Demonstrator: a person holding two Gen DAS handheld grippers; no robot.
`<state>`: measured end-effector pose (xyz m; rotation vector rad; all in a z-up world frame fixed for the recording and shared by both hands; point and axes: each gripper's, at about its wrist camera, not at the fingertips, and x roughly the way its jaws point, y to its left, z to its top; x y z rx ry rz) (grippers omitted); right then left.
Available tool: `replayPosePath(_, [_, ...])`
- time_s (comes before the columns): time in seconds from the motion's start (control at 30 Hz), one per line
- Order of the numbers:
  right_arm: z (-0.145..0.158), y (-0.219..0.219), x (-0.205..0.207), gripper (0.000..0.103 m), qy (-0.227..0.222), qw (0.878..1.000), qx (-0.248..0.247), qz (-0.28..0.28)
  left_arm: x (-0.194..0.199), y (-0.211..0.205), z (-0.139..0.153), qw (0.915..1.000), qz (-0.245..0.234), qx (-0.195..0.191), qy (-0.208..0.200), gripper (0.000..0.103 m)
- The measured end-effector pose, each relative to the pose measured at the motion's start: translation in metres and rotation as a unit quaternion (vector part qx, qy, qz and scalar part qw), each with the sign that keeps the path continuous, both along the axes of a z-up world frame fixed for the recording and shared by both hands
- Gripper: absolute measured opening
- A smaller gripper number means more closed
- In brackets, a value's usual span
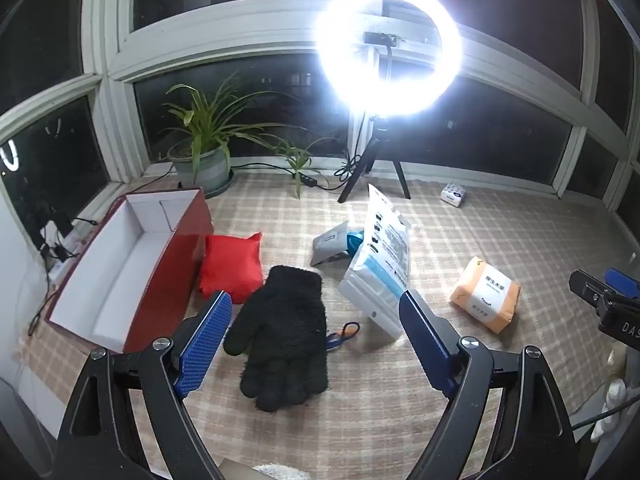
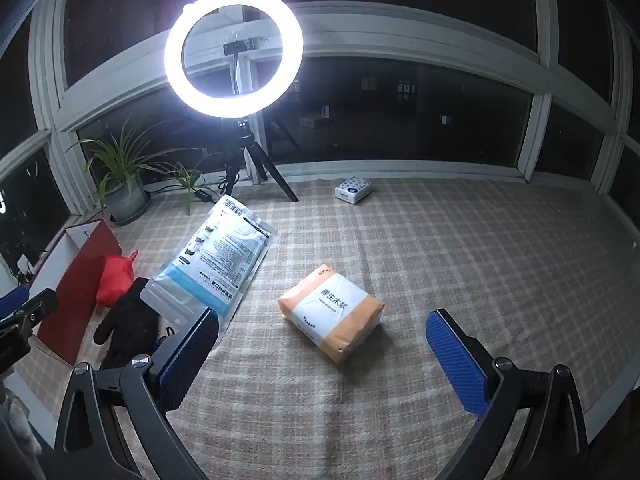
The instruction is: Organize soft objects
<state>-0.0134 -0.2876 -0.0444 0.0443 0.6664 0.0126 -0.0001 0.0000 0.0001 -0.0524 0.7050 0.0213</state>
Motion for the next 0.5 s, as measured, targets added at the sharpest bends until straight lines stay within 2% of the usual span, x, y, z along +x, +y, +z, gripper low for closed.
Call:
replayPosePath(0.13, [-0.0007, -0.0021, -0.0056, 0.102, -0.009, 1.0, 0.007, -0.003, -0.0002, -0.0002, 0.0005, 1.0, 0.002, 0.008, -0.001, 0.086])
replayPosePath(0.2, [-0.0012, -0.0084, -0.0009, 0.102, 0.008, 1.0, 0.024, 0.0, 0.0004, -0.0003, 0.0006, 1.0, 0.003, 0.009, -0.001, 0.086])
replayPosePath(0.5, [-0.0006, -0.0019, -0.0012, 0.102, 0.0, 1.0, 0.016, 0.004, -0.0024, 0.0057, 0.006, 0.9998, 0.014, 0.009, -0.007, 0.086])
